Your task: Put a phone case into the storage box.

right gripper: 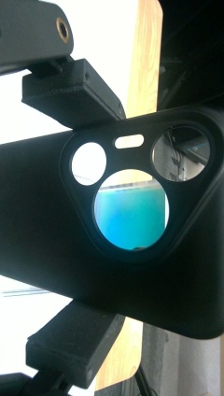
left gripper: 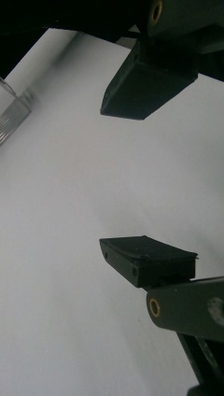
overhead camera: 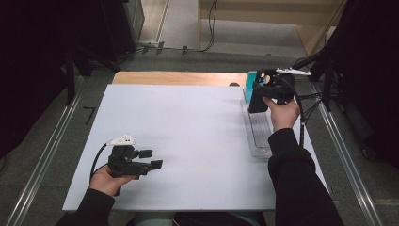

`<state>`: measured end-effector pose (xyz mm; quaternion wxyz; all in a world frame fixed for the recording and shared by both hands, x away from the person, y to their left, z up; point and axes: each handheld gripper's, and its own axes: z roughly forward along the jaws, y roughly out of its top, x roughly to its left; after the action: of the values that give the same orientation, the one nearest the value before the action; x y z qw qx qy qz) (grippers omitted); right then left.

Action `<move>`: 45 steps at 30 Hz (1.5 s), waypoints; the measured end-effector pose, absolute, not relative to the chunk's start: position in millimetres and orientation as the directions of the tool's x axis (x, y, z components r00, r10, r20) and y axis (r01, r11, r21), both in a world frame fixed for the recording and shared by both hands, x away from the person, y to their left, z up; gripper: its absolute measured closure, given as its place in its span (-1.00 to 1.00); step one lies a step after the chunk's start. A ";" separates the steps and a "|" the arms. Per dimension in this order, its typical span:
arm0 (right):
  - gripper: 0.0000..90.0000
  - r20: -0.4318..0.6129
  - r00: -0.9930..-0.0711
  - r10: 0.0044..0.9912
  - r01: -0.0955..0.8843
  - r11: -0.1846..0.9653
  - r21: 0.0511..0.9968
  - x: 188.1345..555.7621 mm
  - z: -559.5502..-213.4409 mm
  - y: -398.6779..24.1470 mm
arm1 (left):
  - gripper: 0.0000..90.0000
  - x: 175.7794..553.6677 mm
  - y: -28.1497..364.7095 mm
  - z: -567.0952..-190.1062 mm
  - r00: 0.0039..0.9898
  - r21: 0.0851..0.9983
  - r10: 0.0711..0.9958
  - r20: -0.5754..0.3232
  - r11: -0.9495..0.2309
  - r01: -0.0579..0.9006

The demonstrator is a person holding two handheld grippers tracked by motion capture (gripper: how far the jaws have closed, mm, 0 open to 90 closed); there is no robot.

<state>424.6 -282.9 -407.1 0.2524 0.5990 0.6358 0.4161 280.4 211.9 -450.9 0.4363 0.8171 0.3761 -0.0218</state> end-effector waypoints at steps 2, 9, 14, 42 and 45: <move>-0.74 0.166 -0.141 0.976 0.542 -0.064 0.838 428.4 -410.2 -282.6 | -0.32 280.9 212.3 -451.1 0.716 0.697 0.596 -0.364 -0.337 0.634; -0.75 0.155 -0.111 0.982 0.551 -0.069 0.832 443.1 -425.4 -282.5 | -0.32 281.6 210.1 -451.9 0.723 0.696 0.591 -0.358 -0.347 0.629; -0.75 0.136 -0.104 0.985 0.554 -0.056 0.831 453.6 -435.4 -279.0 | -0.32 281.9 207.9 -451.2 0.725 0.700 0.582 -0.368 -0.340 0.629; -1.00 0.147 -0.166 0.975 0.595 -0.020 0.803 458.9 -434.0 -272.5 | -0.32 282.9 204.3 -450.5 0.725 0.690 0.579 -0.372 -0.350 0.634; -1.00 0.174 -0.190 0.966 0.617 -0.020 0.787 449.8 -424.5 -270.7 | -0.32 283.2 203.6 -449.9 0.724 0.688 0.580 -0.373 -0.350 0.635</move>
<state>449.8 -270.7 -424.5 0.2221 0.5965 0.6636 0.3930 283.2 203.6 -449.9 0.4335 0.8210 0.3701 -0.0319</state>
